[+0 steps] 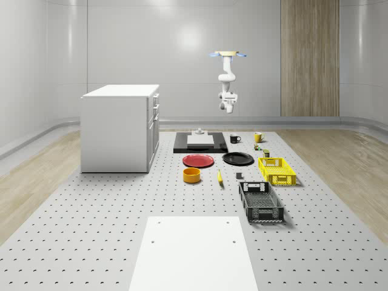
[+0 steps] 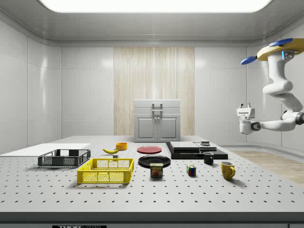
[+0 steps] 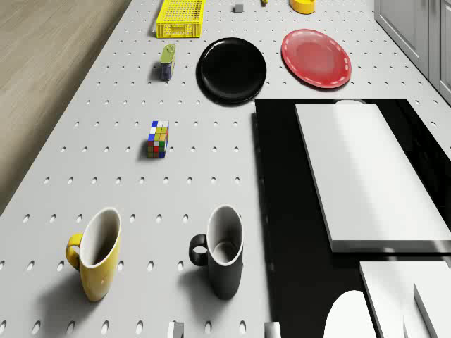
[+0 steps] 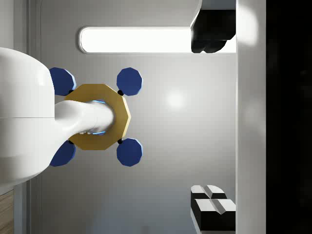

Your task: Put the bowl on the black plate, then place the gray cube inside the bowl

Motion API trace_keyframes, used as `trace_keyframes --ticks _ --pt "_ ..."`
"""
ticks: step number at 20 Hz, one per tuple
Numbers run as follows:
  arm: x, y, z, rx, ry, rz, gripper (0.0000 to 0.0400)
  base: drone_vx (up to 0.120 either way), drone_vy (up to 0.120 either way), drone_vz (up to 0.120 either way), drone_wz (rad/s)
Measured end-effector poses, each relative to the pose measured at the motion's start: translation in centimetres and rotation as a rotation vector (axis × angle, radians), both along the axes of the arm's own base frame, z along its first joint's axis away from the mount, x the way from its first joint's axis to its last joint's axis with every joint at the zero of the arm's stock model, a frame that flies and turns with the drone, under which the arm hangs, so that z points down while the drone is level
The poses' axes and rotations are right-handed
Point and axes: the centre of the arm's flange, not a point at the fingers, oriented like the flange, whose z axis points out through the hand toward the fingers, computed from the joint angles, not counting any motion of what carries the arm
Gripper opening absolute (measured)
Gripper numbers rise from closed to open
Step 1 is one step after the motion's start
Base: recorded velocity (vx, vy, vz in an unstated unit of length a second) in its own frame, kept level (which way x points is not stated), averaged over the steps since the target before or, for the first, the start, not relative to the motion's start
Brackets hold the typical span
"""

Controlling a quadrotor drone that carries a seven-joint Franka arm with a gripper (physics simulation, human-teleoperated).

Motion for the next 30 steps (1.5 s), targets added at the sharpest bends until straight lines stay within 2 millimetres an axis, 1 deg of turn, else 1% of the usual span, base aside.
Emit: trace_keyframes --ticks 3,8,13,19,30 --pt "-0.3 0.0 2.3 0.000 -0.002 0.000 0.0400 0.000 0.000 0.000 0.000" --pt "-0.3 0.0 5.6 0.000 -0.006 0.000 0.0400 0.008 0.000 0.000 0.000" --pt "-0.1 0.0 7.8 0.000 -0.010 0.000 0.0400 0.120 -0.104 0.000 0.000" --pt "0.0 0.0 8.9 0.000 -0.015 0.000 0.0400 0.120 -0.120 0.000 0.000" --pt "-0.1 0.0 9.3 -0.001 -0.023 0.000 0.0400 0.120 -0.120 0.000 0.000"
